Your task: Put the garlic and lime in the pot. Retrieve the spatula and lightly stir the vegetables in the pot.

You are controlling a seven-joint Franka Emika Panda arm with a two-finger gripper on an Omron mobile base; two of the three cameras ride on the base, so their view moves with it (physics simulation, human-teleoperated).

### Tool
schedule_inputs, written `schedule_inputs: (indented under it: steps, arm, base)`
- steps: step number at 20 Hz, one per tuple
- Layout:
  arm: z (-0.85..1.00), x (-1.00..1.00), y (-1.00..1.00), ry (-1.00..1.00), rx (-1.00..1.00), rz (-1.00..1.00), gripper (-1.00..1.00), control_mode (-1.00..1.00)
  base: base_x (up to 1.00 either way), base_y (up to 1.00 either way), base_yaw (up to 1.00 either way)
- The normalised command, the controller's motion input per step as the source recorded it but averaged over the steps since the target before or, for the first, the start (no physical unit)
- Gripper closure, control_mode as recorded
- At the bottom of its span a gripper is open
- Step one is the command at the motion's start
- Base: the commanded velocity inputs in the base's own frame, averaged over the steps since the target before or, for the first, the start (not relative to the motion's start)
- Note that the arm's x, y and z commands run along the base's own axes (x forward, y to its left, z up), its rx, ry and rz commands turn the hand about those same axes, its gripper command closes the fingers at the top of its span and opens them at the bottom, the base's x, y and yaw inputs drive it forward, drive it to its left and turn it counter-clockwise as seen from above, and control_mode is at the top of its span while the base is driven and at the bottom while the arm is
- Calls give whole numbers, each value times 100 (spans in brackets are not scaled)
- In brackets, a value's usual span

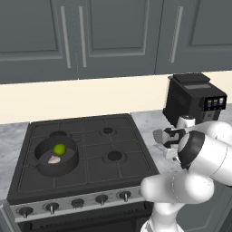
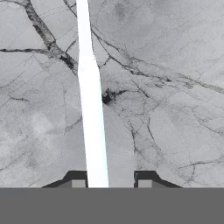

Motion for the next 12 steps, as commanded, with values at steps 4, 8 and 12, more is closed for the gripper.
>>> schedule_inputs:
  steps: [4,8,12]
  arm:
    - [-2,0,0,7,0,0,100,-100]
    - [3,-5,0,4,1,0,100,-100]
    - [82,-64,0,0,14,2,100,-100]
  base:
    - [0,0,0]
    - [0,0,0]
    - [0,0,0]
